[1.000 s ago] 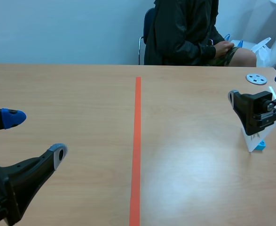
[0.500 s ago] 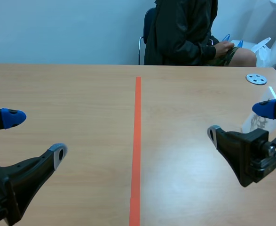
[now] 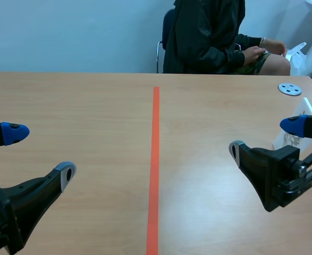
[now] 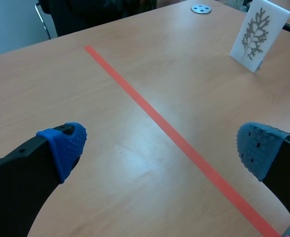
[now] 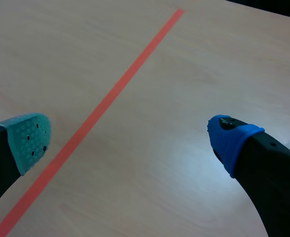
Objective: Sort the leaf by its shape. The table is split by an orange tape line. A compound leaf with several leaflets goes to the left side, a simple leaf with one blade goes to the right side. Return to the home posture when a red brick is placed on the table.
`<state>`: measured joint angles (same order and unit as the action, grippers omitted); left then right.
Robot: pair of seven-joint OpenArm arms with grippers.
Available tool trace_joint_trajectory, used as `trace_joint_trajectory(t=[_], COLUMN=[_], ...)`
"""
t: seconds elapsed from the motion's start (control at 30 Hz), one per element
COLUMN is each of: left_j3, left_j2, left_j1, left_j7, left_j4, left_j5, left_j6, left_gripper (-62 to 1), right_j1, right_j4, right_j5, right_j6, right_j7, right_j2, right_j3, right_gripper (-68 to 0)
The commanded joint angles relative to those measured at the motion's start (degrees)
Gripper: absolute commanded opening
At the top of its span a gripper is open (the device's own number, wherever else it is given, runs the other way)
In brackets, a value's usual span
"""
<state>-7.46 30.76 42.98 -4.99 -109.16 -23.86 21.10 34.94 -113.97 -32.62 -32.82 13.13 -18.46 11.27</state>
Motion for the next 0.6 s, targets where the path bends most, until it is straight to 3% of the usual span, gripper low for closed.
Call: trace_joint_trajectory(t=[0.0,0.2,0.4,0.57], left_j3=[0.4,0.4,0.4,0.4], left_j2=[-0.4,-0.4,-0.4,-0.4], left_j1=[-0.2,-0.3,-0.3,-0.3], left_j7=[-1.0,-1.0,-1.0,-1.0], left_j4=[-1.0,-1.0,-1.0,-1.0], left_j5=[-0.4,-0.4,-0.4,-0.4], left_j6=[0.1,0.1,0.1,0.1], left_gripper=[1.4,1.4,1.4,1.4], right_j1=[-0.7,-0.7,-1.8,-3.4], right_j4=[0.1,0.1,0.1,0.1], right_j5=[-0.7,-0.6,-0.4,2.5], right_j6=[0.2,0.2,0.2,0.4], right_j7=[-0.3,-0.7,-1.4,-1.8], right_j2=[-1.6,-4.9,-9.2,-9.8], right_j3=[0.3,-0.4,-4.8,-8.4], right_gripper=[0.4,0.4,0.4,0.4])
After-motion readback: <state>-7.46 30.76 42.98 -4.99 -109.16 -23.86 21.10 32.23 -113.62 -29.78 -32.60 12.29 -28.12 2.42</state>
